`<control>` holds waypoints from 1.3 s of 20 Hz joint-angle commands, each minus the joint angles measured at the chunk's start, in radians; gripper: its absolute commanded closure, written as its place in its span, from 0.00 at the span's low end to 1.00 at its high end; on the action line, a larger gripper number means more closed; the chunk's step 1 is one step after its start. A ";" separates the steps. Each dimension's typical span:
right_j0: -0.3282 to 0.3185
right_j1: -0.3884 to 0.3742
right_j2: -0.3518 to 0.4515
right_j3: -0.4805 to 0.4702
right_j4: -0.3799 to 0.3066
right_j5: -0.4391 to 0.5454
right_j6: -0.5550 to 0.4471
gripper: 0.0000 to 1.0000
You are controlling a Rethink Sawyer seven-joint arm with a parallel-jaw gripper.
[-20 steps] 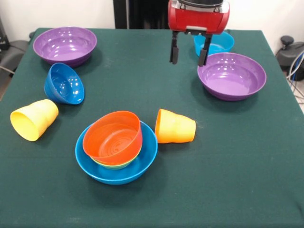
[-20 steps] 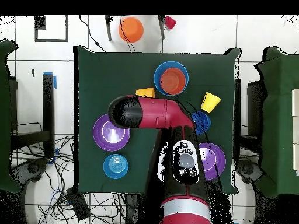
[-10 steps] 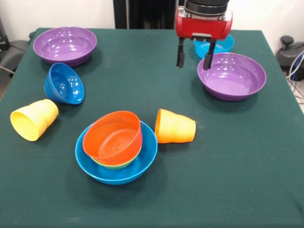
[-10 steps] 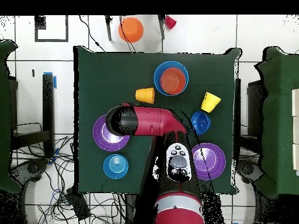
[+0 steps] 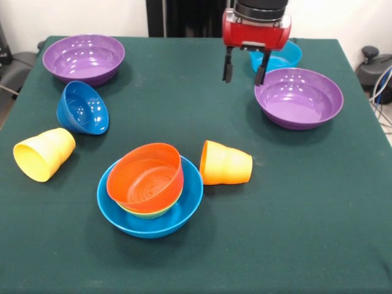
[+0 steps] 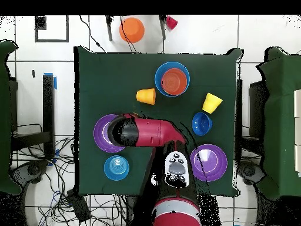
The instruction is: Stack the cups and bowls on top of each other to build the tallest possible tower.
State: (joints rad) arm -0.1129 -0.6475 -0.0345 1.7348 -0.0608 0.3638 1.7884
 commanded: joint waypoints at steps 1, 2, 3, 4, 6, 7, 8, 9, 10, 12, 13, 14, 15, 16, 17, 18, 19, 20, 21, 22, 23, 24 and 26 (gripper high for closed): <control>-0.044 0.095 0.075 0.075 -0.058 -0.087 0.077 0.00; -0.046 0.103 0.076 0.072 -0.052 -0.088 0.080 0.00; -0.044 0.117 0.070 0.067 -0.052 -0.092 0.083 0.00; -0.042 0.126 0.067 0.059 -0.055 -0.090 0.078 0.00; -0.045 0.148 0.077 0.054 -0.041 -0.100 0.088 0.00; -0.044 0.156 0.083 0.052 -0.035 -0.107 0.094 0.00; -0.030 0.159 0.075 0.040 -0.041 -0.106 0.090 0.00; -0.017 0.161 0.066 0.028 -0.047 -0.104 0.085 0.00; -0.002 0.166 0.054 0.016 -0.054 -0.102 0.083 0.00; 0.038 0.171 0.007 -0.008 -0.067 -0.078 0.081 0.00; 0.058 0.166 -0.021 -0.012 -0.073 -0.063 0.084 0.00; 0.064 0.161 -0.033 -0.008 -0.075 -0.059 0.084 0.00; 0.056 0.154 -0.025 0.002 -0.069 -0.064 0.085 0.00; 0.047 0.147 -0.017 0.013 -0.064 -0.070 0.086 0.00; 0.029 0.149 0.008 0.017 -0.054 -0.080 0.085 0.00; 0.011 0.150 0.033 0.021 -0.044 -0.091 0.083 0.00; -0.024 0.150 0.082 0.030 -0.022 -0.099 0.083 0.00; -0.041 0.147 0.108 0.041 -0.014 -0.102 0.081 0.00; -0.073 0.137 0.156 0.074 -0.005 -0.117 0.080 0.00; -0.080 0.130 0.170 0.083 -0.004 -0.119 0.081 0.00; -0.074 0.113 0.167 0.083 -0.002 -0.098 0.081 0.00; -0.067 0.097 0.165 0.083 -0.001 -0.078 0.081 0.00; -0.048 0.038 0.147 0.098 0.002 -0.016 0.085 0.00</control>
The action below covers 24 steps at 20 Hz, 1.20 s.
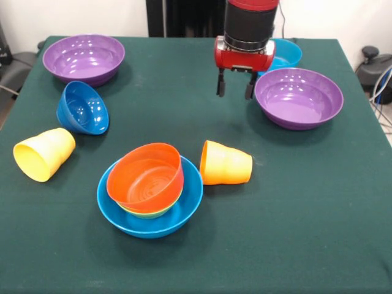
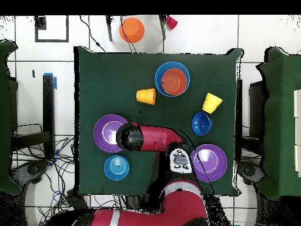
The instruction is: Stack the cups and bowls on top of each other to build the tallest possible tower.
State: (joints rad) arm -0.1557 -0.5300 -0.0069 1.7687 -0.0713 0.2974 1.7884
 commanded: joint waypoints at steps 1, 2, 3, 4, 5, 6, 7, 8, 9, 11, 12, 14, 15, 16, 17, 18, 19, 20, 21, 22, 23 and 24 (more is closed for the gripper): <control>-0.002 -0.102 0.116 0.073 0.016 0.067 0.088 0.00; 0.001 -0.124 0.114 0.081 0.019 0.083 0.092 0.00; 0.004 -0.146 0.111 0.090 0.022 0.099 0.095 0.00; 0.006 -0.147 0.111 0.086 0.027 0.107 0.099 0.00; 0.005 -0.147 0.114 0.088 0.033 0.103 0.106 0.00; 0.006 -0.145 0.113 0.087 0.033 0.100 0.107 0.00; 0.010 -0.143 0.110 0.089 0.031 0.091 0.111 0.00; 0.010 -0.144 0.109 0.092 0.033 0.089 0.114 0.00; 0.009 -0.154 0.110 0.098 0.033 0.095 0.110 0.00; 0.016 -0.177 0.100 0.099 0.025 0.120 0.097 0.00; 0.019 -0.188 0.095 0.101 0.025 0.131 0.095 0.00; 0.021 -0.219 0.089 0.107 0.025 0.165 0.088 0.00; 0.026 -0.234 0.083 0.105 0.025 0.185 0.085 0.00; 0.037 -0.240 0.068 0.095 0.022 0.195 0.091 0.00; 0.043 -0.241 0.061 0.092 0.022 0.194 0.099 0.00; 0.047 -0.244 0.059 0.090 0.024 0.198 0.105 0.00; 0.051 -0.248 0.058 0.088 0.027 0.202 0.111 0.00; 0.048 -0.250 0.066 0.093 0.032 0.199 0.113 0.00; 0.039 -0.248 0.088 0.098 0.047 0.187 0.118 0.00; 0.033 -0.245 0.099 0.103 0.054 0.179 0.119 0.00; 0.024 -0.239 0.116 0.117 0.066 0.159 0.124 0.00; 0.014 -0.232 0.132 0.131 0.078 0.138 0.128 0.00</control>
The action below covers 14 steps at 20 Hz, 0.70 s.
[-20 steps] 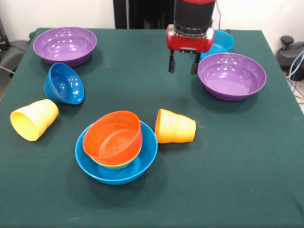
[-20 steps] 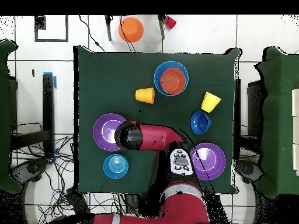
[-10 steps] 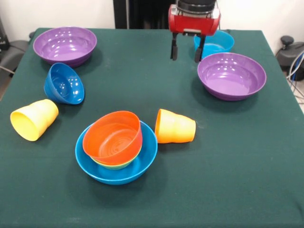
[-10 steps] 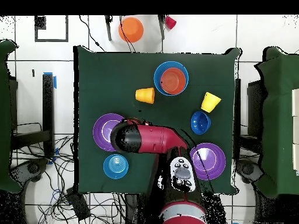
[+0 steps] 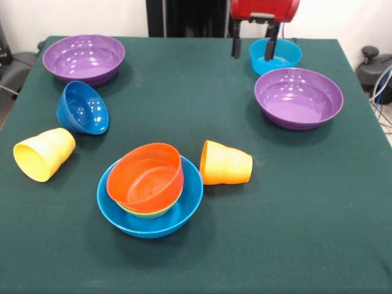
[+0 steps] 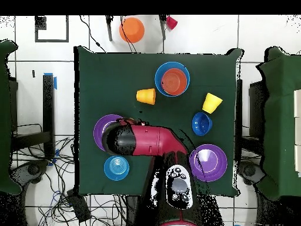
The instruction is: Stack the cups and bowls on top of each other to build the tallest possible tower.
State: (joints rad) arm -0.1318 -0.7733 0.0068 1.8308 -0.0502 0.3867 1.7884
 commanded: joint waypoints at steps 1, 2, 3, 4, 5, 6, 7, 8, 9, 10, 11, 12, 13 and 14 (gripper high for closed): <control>-0.013 0.022 0.130 0.070 0.069 0.033 0.137 0.00; -0.011 0.027 0.132 0.071 0.076 0.019 0.143 0.00; 0.021 0.036 0.101 0.057 0.062 0.008 0.156 0.00; 0.044 0.043 0.076 0.041 0.053 0.012 0.159 0.00; 0.082 0.052 0.035 0.016 0.037 0.018 0.171 0.00; 0.092 0.056 0.024 0.010 0.034 0.017 0.173 0.00; 0.092 0.062 0.029 0.015 0.044 0.004 0.180 0.00; 0.063 0.061 0.073 0.040 0.069 -0.023 0.175 0.00; 0.047 0.059 0.099 0.054 0.082 -0.037 0.171 0.00; 0.032 0.058 0.124 0.068 0.095 -0.051 0.167 0.00; 0.016 0.055 0.156 0.083 0.110 -0.066 0.164 0.00; 0.019 0.058 0.160 0.084 0.113 -0.073 0.168 0.00; 0.040 0.068 0.141 0.070 0.103 -0.073 0.169 0.00; 0.062 0.077 0.123 0.056 0.093 -0.073 0.170 0.00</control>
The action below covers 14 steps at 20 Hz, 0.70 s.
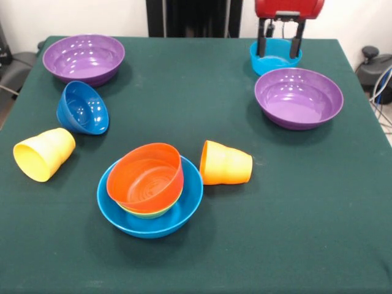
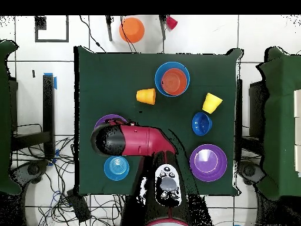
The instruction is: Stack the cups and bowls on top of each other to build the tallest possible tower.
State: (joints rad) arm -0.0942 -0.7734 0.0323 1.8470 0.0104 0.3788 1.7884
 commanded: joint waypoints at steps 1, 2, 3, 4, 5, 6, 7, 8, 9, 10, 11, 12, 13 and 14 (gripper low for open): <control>0.056 0.086 0.059 0.019 0.007 -0.050 0.162 0.00; 0.065 0.090 0.046 0.016 -0.002 -0.048 0.158 0.00; 0.067 0.102 0.043 0.019 -0.004 -0.059 0.159 0.00; 0.068 0.113 0.039 0.022 -0.006 -0.069 0.160 0.00; 0.055 0.129 0.057 0.038 -0.003 -0.107 0.161 0.00; 0.050 0.137 0.064 0.046 -0.002 -0.123 0.161 0.00; 0.050 0.152 0.069 0.052 0.002 -0.143 0.168 0.00; 0.058 0.162 0.063 0.052 0.000 -0.154 0.172 0.00; 0.066 0.172 0.057 0.051 -0.003 -0.166 0.176 0.00; 0.067 0.182 0.058 0.051 -0.003 -0.179 0.176 0.00; 0.064 0.198 0.065 0.048 -0.004 -0.201 0.174 0.00; 0.060 0.214 0.072 0.046 -0.006 -0.223 0.172 0.00; 0.051 0.237 0.084 0.042 0.000 -0.243 0.173 0.00; 0.047 0.250 0.087 0.038 0.002 -0.253 0.173 0.00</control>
State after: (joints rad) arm -0.0428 -0.6516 0.0304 1.8522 0.0142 0.2283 1.7885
